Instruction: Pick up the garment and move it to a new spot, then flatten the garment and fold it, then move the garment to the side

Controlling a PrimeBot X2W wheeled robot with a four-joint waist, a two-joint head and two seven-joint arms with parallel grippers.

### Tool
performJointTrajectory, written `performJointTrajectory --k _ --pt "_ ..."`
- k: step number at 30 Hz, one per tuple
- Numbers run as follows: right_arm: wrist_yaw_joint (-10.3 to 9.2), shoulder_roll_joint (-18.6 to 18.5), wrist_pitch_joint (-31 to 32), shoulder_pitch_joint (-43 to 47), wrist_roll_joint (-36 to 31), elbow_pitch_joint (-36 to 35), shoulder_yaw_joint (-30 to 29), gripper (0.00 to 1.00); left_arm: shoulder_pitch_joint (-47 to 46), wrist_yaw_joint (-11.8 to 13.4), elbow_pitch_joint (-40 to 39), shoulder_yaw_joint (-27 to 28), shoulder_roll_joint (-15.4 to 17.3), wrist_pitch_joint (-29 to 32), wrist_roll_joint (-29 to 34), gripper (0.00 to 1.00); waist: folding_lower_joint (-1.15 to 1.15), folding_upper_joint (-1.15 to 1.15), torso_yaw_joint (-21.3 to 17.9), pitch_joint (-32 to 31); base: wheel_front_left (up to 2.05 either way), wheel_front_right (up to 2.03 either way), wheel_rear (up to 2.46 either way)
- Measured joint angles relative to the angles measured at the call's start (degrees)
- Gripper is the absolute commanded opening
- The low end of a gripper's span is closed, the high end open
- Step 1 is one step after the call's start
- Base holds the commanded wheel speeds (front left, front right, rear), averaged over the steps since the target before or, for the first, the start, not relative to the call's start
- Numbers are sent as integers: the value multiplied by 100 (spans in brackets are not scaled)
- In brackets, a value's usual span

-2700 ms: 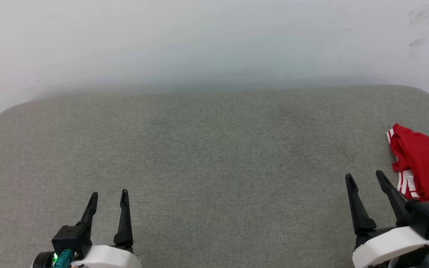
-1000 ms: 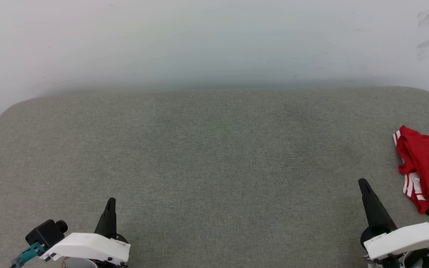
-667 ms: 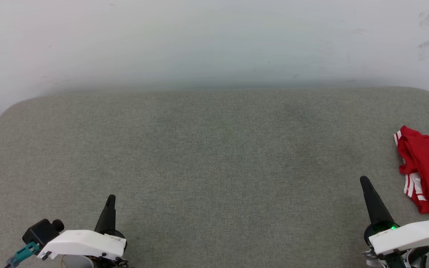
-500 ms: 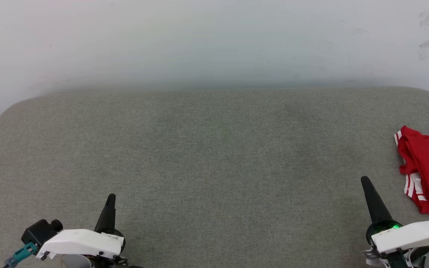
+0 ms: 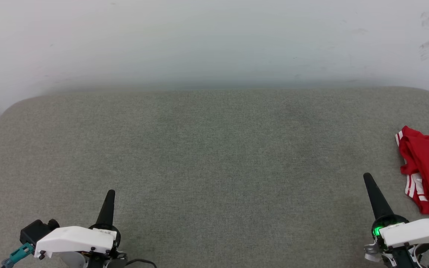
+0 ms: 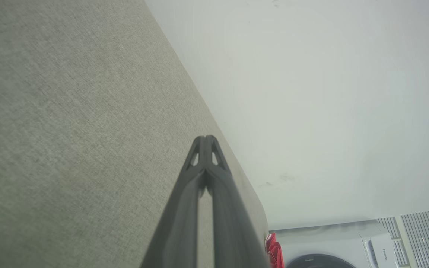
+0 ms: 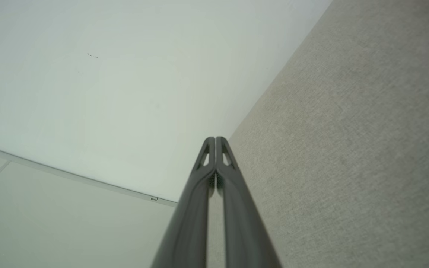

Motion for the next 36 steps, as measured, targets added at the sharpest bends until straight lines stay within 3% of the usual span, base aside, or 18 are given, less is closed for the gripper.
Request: performJointTrajectory --k 36 --pt "0 9 124 -296 1872 437 -159 0 -219 -427 165 533 -278 494 -1504 0 0 0 49 18 0 0 0"
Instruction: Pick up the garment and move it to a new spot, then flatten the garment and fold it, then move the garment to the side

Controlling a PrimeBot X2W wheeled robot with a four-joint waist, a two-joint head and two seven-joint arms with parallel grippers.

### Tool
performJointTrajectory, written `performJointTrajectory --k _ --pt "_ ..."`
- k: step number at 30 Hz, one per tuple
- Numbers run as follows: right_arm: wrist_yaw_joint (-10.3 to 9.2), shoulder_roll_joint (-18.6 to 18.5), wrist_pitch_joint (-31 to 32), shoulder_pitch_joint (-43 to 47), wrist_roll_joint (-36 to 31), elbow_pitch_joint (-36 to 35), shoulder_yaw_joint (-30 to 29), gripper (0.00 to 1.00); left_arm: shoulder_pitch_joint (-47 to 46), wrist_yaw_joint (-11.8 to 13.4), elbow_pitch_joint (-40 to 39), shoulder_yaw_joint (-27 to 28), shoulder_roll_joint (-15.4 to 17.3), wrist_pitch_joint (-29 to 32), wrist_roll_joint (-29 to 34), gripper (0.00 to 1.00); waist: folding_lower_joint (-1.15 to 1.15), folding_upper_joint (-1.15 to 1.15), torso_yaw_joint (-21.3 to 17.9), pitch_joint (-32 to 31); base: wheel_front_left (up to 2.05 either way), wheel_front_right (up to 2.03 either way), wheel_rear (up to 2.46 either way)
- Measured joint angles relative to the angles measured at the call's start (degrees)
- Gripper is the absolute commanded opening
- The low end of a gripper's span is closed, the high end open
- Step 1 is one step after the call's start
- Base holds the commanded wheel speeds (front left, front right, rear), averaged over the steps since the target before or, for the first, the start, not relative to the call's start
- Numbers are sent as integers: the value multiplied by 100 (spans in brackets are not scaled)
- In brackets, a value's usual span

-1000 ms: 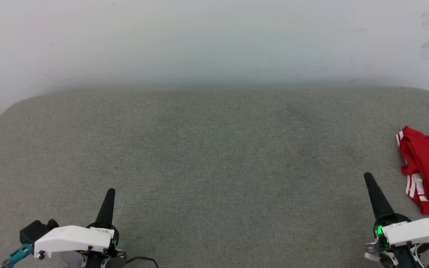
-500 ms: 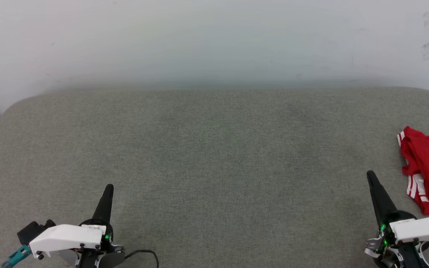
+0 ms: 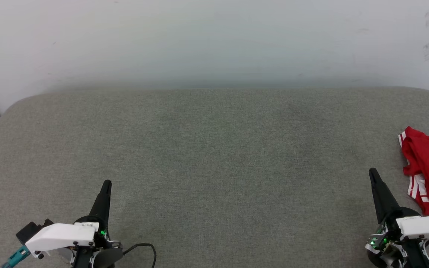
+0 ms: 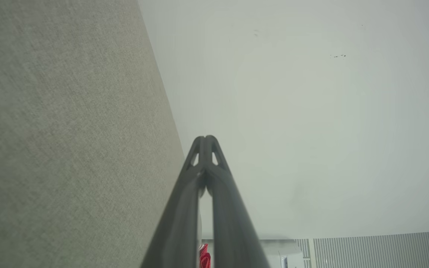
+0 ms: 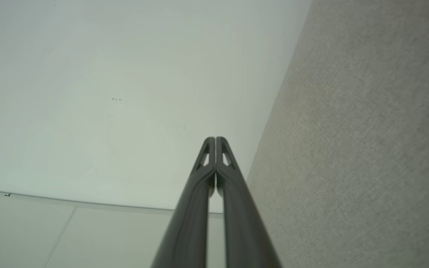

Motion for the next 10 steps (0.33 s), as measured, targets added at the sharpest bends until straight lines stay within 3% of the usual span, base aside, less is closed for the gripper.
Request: performJointTrajectory --k 10 --pt "0 8 29 -60 401 99 -40 0 -28 -88 35 113 -76 105 -332 0 0 0 13 5 0 0 0"
